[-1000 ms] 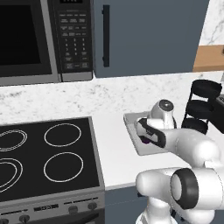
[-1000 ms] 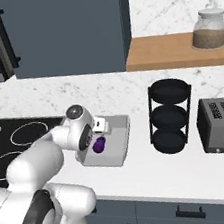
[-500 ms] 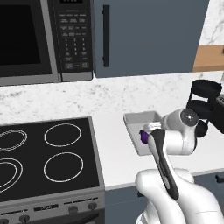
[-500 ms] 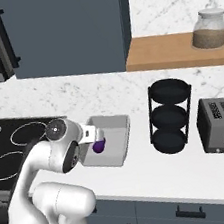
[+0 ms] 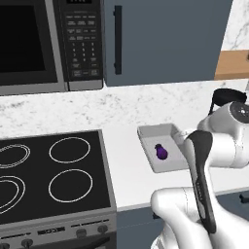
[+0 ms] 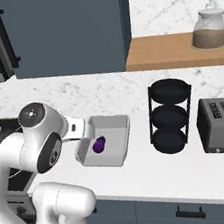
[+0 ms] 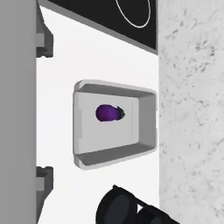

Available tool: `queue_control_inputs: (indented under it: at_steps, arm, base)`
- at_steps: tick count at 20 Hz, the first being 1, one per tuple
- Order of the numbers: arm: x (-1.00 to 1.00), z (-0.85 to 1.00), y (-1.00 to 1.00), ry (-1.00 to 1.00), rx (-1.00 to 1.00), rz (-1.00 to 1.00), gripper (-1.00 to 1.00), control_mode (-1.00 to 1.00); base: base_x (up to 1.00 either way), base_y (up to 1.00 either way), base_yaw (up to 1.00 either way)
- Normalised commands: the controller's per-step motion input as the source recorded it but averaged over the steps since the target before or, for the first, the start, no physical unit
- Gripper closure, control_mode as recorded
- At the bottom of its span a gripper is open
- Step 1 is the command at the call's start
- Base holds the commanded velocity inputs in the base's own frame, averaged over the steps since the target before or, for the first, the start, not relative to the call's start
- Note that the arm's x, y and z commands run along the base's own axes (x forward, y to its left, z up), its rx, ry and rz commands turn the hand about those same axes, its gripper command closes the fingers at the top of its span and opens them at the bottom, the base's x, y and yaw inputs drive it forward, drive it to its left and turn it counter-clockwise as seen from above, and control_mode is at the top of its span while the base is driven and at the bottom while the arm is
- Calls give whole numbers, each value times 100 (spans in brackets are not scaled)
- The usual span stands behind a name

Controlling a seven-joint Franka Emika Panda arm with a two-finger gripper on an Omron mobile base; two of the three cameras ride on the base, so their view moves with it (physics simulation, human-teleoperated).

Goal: Place one eggplant and one chicken drumstick in each tupperware on the nearby counter, to pack two identical lunches.

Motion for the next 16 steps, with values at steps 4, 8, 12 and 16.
queue_control_inputs:
  at_steps: [4, 8, 12, 16]
  arm:
    - [-98, -52, 47, 0, -13, 0, -100, -100]
    - [-25, -18, 12, 0, -4, 0, -100, 100]
    - [0, 0, 0, 0, 0, 0, -100, 100]
    - [0, 0, 0, 0, 0, 0, -100, 100]
  base:
    - [0, 0, 0]
    - [-75, 13, 0]
    - [-83, -63, -9]
    - [-33, -100, -22]
